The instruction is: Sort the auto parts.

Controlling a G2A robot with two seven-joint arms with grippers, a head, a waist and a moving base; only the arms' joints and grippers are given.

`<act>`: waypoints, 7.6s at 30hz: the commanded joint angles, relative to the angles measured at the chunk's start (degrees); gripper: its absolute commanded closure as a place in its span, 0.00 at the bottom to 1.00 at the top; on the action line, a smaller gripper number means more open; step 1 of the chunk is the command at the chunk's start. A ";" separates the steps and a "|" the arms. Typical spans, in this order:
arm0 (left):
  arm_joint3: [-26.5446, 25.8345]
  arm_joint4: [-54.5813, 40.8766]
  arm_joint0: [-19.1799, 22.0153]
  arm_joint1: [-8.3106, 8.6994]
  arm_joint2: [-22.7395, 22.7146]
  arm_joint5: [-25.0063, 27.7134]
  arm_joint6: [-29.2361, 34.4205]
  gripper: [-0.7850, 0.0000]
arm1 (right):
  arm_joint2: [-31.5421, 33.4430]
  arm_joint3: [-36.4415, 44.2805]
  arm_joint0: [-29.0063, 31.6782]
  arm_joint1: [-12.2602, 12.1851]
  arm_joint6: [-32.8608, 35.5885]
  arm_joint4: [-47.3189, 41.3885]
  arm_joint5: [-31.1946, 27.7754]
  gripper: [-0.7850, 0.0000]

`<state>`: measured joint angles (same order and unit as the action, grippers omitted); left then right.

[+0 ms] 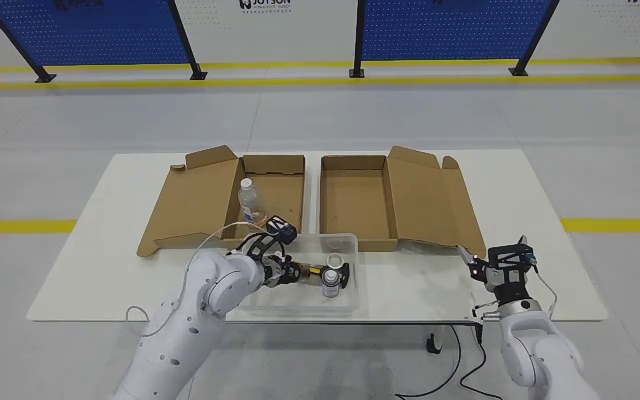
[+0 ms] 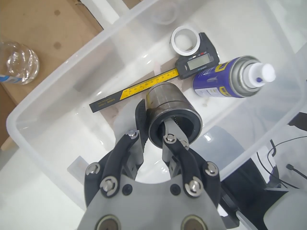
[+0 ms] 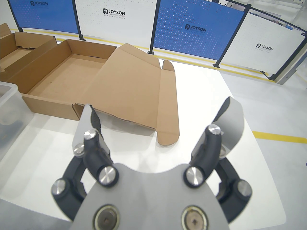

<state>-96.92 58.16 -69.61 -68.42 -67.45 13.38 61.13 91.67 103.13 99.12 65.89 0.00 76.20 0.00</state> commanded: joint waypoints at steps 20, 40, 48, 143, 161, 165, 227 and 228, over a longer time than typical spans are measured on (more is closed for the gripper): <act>-15.38 -7.17 -5.09 1.64 -5.51 0.89 1.64 1.00 | 0.00 0.00 0.00 0.00 0.00 0.00 0.00 0.00; -4.80 -3.04 3.23 1.05 -2.31 -2.83 -12.68 1.00 | 0.00 0.00 0.00 0.00 0.00 0.00 0.00 0.00; 5.48 3.61 11.54 -0.62 5.18 -8.05 -14.83 1.00 | 0.00 0.00 0.00 0.00 0.00 0.00 0.00 0.00; -8.61 -8.71 -1.86 -1.80 0.89 3.12 -7.50 0.27 | 0.00 0.00 0.00 0.00 0.00 0.00 0.00 0.00; -4.70 3.39 -3.74 -1.72 7.70 0.19 -11.23 0.10 | 0.00 0.00 0.00 0.00 0.00 0.00 0.00 0.00; -2.95 4.73 -3.19 -1.88 8.80 -0.65 -11.85 0.15 | 0.00 0.00 0.00 0.00 0.00 0.00 0.00 0.00; -5.66 -1.81 -2.56 -1.52 6.27 1.15 -11.23 1.00 | 0.00 0.00 0.00 0.00 0.00 0.00 0.00 0.00; -6.05 -1.92 -2.67 -1.44 6.12 1.42 -10.80 1.00 | 0.00 0.00 0.00 0.00 0.00 0.00 0.00 0.00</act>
<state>-102.56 56.35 -72.15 -69.95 -61.18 14.54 49.89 91.67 103.13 99.12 65.89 0.00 76.20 0.00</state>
